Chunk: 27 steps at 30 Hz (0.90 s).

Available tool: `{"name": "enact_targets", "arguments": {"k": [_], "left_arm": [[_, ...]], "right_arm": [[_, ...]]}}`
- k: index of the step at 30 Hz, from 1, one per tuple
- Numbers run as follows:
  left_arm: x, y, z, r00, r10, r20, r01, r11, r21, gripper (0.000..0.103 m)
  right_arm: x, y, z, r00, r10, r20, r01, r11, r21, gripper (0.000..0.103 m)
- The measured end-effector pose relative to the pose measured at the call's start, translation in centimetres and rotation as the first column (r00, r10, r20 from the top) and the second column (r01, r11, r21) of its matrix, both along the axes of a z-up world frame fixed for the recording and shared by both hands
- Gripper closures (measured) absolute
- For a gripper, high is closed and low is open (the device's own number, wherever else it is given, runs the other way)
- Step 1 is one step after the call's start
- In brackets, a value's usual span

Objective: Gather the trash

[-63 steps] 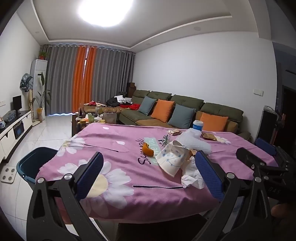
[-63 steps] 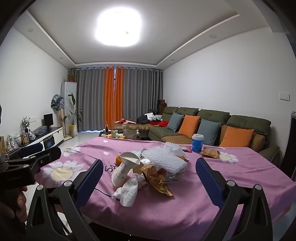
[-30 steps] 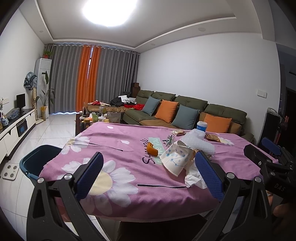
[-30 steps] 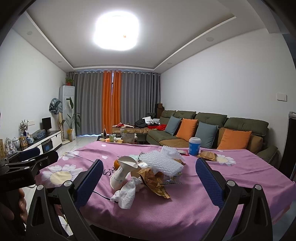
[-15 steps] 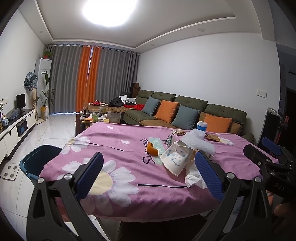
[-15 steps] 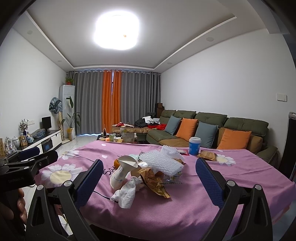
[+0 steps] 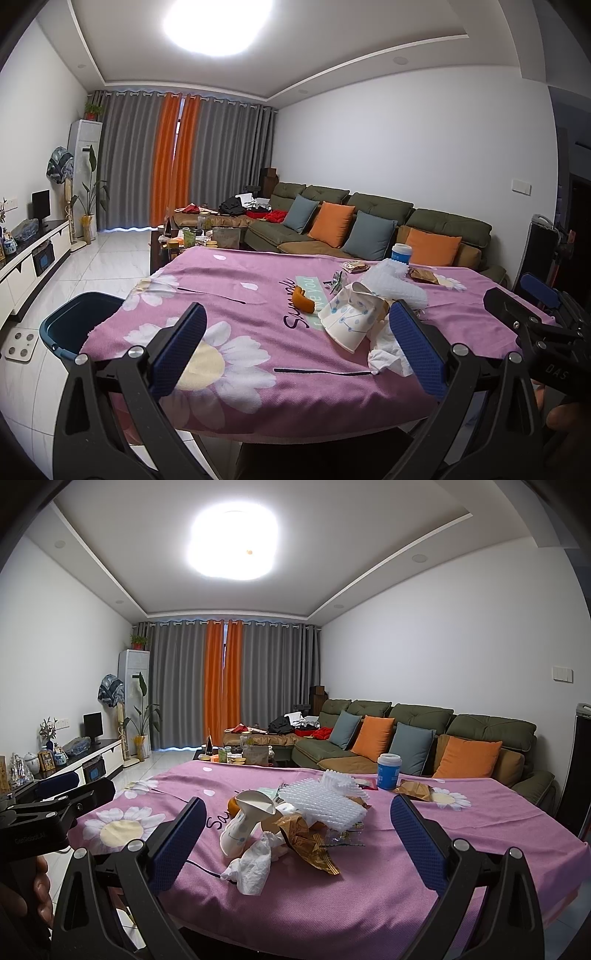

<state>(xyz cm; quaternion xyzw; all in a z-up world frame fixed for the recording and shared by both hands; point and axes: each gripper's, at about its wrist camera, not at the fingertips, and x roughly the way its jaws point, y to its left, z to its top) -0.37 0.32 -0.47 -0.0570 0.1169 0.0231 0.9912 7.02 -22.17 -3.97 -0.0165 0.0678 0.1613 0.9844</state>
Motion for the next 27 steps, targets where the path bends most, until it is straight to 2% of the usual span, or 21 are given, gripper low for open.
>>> {"name": "enact_targets", "arguments": {"k": [27], "left_arm": [[-0.12, 0.17, 0.03, 1.000, 0.003, 0.002, -0.003, 1.000, 0.001, 0.006]], "right_arm": [[0.03, 0.12, -0.14, 1.000, -0.001, -0.001, 0.001, 1.000, 0.000, 0.007]]}}
